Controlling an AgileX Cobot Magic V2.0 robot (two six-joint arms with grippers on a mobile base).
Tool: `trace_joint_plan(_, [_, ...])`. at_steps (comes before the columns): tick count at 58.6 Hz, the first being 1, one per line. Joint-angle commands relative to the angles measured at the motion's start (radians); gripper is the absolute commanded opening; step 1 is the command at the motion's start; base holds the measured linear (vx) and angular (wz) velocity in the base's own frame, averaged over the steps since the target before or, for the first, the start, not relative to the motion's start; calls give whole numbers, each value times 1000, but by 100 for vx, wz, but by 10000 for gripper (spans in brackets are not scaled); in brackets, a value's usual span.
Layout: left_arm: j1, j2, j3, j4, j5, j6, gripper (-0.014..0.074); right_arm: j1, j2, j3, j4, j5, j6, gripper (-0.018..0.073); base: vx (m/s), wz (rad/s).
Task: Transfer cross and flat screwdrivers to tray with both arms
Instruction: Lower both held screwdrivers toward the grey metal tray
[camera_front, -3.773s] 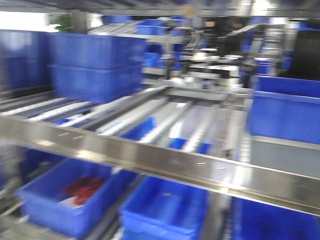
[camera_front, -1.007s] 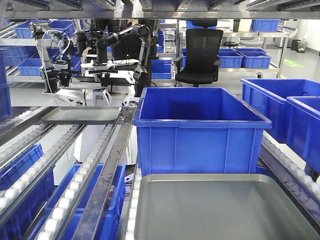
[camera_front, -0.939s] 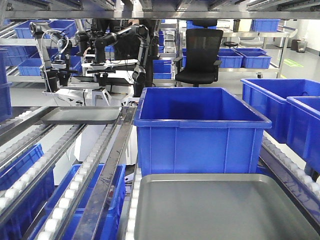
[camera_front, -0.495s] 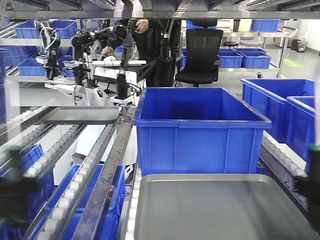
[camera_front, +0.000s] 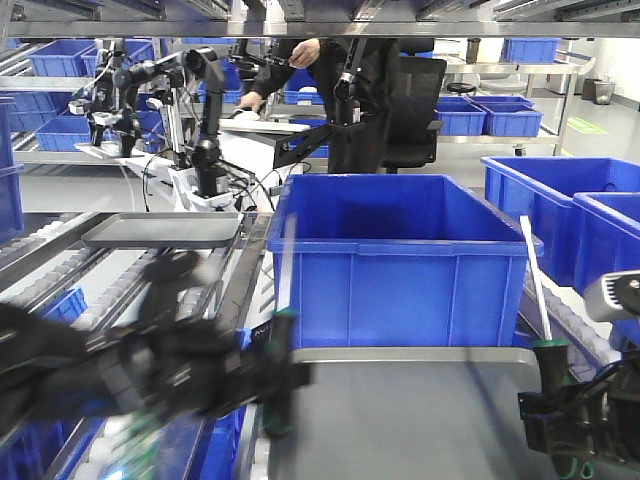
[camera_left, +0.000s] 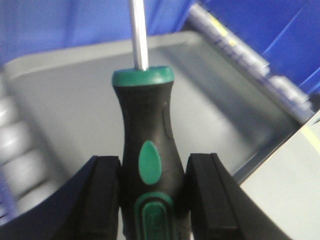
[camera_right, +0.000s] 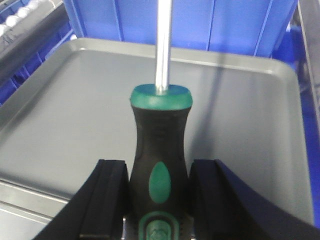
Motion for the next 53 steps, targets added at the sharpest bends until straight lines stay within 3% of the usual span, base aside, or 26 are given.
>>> trace_joint_plan(1, [-42,31,-116,0,-19,-108,3,-3,10,-32,4,-83,5,-8,0,0])
trace_joint_plan(5, [-66,84,-167,84,-3,-203,3,-3,36,-32,4,-81,5,-8,0,0])
trace_joint_plan(14, [-106,194,-274,384,34,-492,3,-3,93,-32,4,-81,5,-8,0,0])
trace_joint_plan(18, [-116,226,-306,469,52,-595,3,-3,116,-32,5,-80,5,-8,0,0])
trace_joint_plan(24, [-134,262,-353,577,79,-676,3,-3,145,-32,9,-90,18,-8,0,0])
trace_joint_plan(34, [-150,282,-372,620,101,-703,3,-3,182,-32,7,-124,44,-8,0,0])
trace_joint_plan(53, [-152,289,-372,621,84,-703,3,-3,268,-32,7,-182,56,-8,0,0])
